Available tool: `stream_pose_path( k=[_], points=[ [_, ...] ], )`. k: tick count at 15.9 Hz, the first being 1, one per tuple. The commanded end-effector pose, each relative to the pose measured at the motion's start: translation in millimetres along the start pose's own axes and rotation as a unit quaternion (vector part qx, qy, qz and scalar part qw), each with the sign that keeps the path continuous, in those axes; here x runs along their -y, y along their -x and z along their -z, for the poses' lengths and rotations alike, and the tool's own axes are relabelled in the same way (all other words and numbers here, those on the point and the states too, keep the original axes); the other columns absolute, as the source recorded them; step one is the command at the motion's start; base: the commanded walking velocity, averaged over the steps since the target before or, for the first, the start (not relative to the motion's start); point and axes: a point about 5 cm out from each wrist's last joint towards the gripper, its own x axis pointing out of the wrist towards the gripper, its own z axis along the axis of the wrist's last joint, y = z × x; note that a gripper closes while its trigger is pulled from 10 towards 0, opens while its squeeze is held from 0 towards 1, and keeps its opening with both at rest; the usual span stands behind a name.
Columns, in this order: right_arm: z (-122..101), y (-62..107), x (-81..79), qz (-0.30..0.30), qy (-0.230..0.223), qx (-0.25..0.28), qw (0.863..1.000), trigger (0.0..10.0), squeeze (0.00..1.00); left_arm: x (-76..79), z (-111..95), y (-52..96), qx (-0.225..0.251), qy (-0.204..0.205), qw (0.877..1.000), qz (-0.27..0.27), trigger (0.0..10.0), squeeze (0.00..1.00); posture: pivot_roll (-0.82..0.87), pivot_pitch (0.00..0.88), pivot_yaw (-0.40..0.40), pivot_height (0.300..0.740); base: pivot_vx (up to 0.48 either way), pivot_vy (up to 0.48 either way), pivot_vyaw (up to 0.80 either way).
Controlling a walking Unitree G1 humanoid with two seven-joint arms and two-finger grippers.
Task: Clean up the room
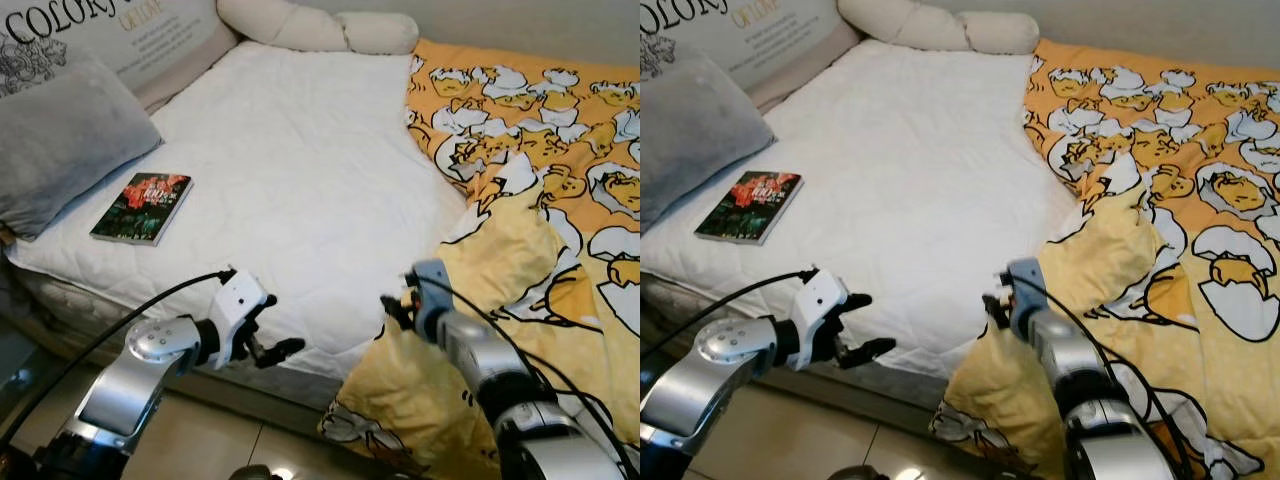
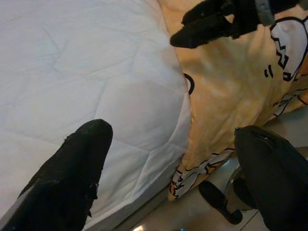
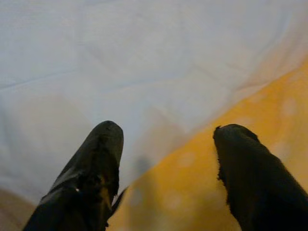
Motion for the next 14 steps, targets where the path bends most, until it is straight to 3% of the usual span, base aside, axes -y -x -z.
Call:
stream_pose_path(
  k=[1, 2, 3, 5, 6, 8, 9, 14],
  points=[
    [1.4, -0.5, 4.6, 0.030, 0.005, -0.018, 0.999, 10.0, 1.00, -1.9, -6.4, 0.9, 0.007, -0.005, 1.000, 0.001, 10.0, 0.00, 0.10, 0.000, 0.016, 0.740, 0.000, 0.000, 0.00],
    [3.3, -1.1, 7.2, 0.056, 0.023, -0.040, 0.997, 10.0, 1.00, -1.7, -7.1, 0.6, 0.008, -0.005, 1.000, 0.000, 10.0, 0.00, 0.10, 0.000, 0.012, 0.740, 0.000, 0.000, 0.00],
    [11.4, -0.8, 11.9, 0.087, 0.042, -0.076, 0.992, 10.0, 0.00, -1.5, -8.0, 0.0, 0.013, -0.002, 1.000, -0.003, 10.0, 0.00, 0.10, 0.000, 0.007, 0.740, 0.000, 0.000, 0.00],
    [24.7, -0.3, 14.0, 0.099, 0.037, -0.101, 0.989, 10.0, 0.00, -1.8, -9.1, -1.4, 0.019, 0.002, 1.000, -0.005, 10.0, 0.00, 0.09, 0.000, 0.003, 0.740, 0.000, 0.000, 0.00],
    [30.0, 0.0, 13.9, 0.100, 0.030, -0.110, 0.988, 9.3, 0.00, -1.9, -9.4, -2.3, 0.020, 0.002, 1.000, -0.005, 10.0, 0.00, 0.10, 0.000, -0.002, 0.740, 0.000, 0.000, 0.00],
    [34.8, 0.2, 13.1, 0.099, 0.015, -0.115, 0.988, 6.0, 0.00, -1.9, -9.7, -3.3, 0.020, 0.002, 1.000, -0.006, 10.0, 0.00, 0.10, 0.000, -0.006, 0.740, 0.000, 0.000, 0.00],
    [36.3, -0.5, 10.9, 0.090, -0.015, -0.109, 0.990, 0.0, 0.00, -1.4, -9.4, -2.7, 0.020, 0.002, 1.000, -0.008, 10.0, 0.00, 0.12, 0.000, -0.016, 0.740, 0.000, 0.000, 0.00],
    [39.8, -1.2, 9.0, 0.078, -0.022, -0.113, 0.990, 0.0, 0.00, -4.6, -8.4, 1.2, 0.016, 0.001, 1.000, -0.015, 10.0, 0.00, 0.12, 0.000, -0.009, 0.740, 0.000, 0.000, 0.00]
  ],
)
